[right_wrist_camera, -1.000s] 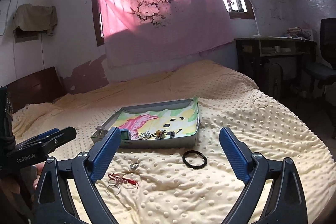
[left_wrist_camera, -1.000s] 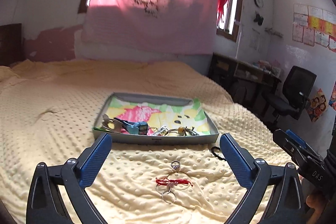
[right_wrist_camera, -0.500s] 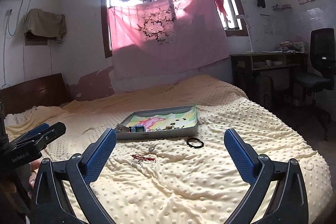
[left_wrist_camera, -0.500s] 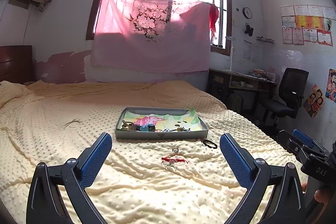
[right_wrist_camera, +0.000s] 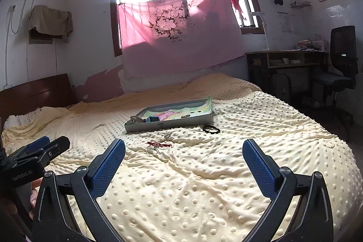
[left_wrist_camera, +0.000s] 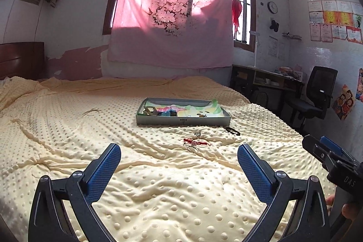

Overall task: Organize jewelry
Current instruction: 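Withdraw both tools from the tray back over the remaining jewelry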

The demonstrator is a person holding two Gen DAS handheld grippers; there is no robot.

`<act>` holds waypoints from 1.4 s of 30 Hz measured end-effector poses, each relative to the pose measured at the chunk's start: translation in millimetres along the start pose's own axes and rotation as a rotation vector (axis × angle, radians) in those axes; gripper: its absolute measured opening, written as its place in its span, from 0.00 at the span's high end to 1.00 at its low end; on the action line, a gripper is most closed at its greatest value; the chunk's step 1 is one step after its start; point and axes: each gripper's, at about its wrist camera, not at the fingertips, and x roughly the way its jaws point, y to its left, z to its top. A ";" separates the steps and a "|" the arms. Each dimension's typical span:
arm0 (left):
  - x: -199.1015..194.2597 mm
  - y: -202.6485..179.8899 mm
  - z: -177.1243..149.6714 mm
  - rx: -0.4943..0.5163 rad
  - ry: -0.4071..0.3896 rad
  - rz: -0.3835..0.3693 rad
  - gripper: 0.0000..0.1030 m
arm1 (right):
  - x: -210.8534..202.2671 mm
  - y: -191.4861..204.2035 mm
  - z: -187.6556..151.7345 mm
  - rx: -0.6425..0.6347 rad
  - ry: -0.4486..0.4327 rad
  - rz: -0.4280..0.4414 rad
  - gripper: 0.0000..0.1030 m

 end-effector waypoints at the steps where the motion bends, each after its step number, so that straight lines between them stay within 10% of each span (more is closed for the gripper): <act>1: 0.3 0.7 0.1 -0.003 0.002 0.002 0.00 | 1.0 1.4 0.8 0.001 0.000 0.000 0.01; 31: 112.9 9.0 51.9 -0.031 0.010 0.077 0.00 | 123.1 -10.5 56.5 -0.054 0.015 0.000 0.01; 42: 165.9 23.2 37.4 -0.054 0.152 0.069 0.00 | 188.6 -10.4 44.4 -0.064 0.115 0.069 0.01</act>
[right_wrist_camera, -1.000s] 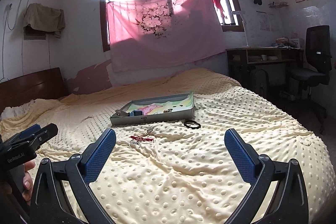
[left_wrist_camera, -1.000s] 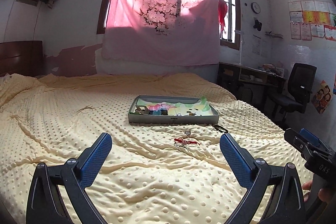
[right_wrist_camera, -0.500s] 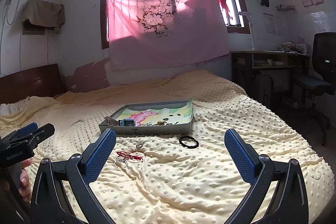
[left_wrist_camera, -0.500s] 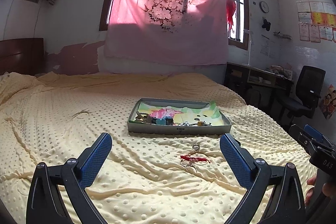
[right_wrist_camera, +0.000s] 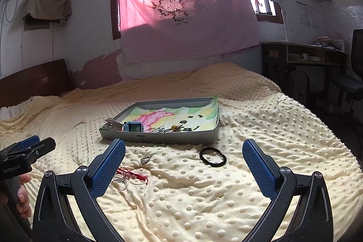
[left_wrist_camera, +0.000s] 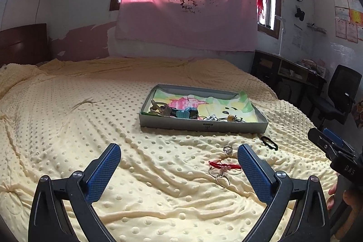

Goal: Organize jewelry

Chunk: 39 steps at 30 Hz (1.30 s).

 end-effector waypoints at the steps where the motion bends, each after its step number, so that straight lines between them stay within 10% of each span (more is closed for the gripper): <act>1: 3.8 -0.2 -1.8 0.003 0.013 -0.011 0.00 | 5.7 -0.1 -1.5 -0.005 0.014 0.015 0.01; 5: 22.6 -3.6 -9.8 0.025 0.086 -0.060 0.20 | 29.3 0.5 -9.7 -0.019 0.090 0.074 0.04; 7: 32.8 -4.9 -15.0 0.033 0.133 -0.095 0.35 | 40.5 2.8 -15.8 -0.041 0.136 0.089 0.23; 21: 78.9 -31.1 -32.4 0.086 0.342 -0.308 0.76 | 99.1 21.9 -43.6 -0.101 0.354 0.286 0.61; 39: 119.1 -27.6 -44.6 -0.005 0.471 -0.333 0.98 | 130.4 43.2 -55.0 -0.169 0.457 0.348 0.76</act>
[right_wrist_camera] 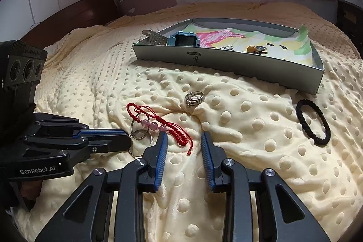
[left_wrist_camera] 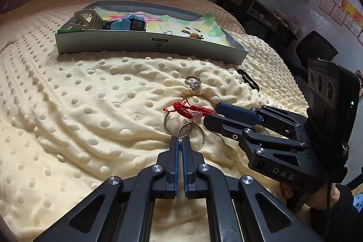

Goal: Organize jewelry

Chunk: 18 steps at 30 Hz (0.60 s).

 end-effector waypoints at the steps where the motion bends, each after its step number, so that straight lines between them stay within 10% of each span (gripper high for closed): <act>1: 0.4 0.6 0.4 -0.004 0.000 -0.003 0.99 | 0.2 0.8 -0.1 -0.003 0.001 -0.001 0.81; 18: -26.7 -4.7 -2.1 0.051 -0.085 0.019 0.99 | -29.8 -15.8 -2.3 0.091 -0.136 -0.043 0.94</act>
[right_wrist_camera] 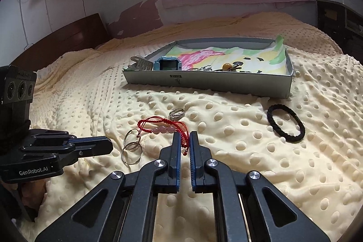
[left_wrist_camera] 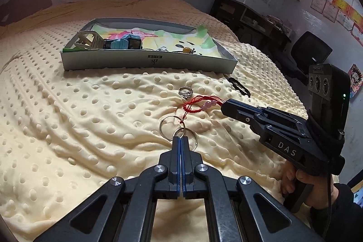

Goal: Organize jewelry

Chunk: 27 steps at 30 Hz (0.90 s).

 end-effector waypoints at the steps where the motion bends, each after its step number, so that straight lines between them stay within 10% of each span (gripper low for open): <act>1: -0.3 1.3 0.4 -0.005 -0.006 -0.003 0.99 | 0.6 0.0 0.1 0.000 0.001 -0.005 0.94; 15: 33.0 12.3 20.6 0.008 0.072 0.035 0.96 | 5.3 -14.0 -4.4 0.078 0.013 -0.026 0.94; 22: 31.0 12.3 19.1 0.026 0.053 -0.012 0.58 | 7.9 -15.9 -5.6 0.087 0.020 -0.023 0.93; 27: 38.0 6.8 16.8 0.064 0.089 -0.010 0.58 | 10.4 -15.7 -5.1 0.087 0.026 -0.024 0.93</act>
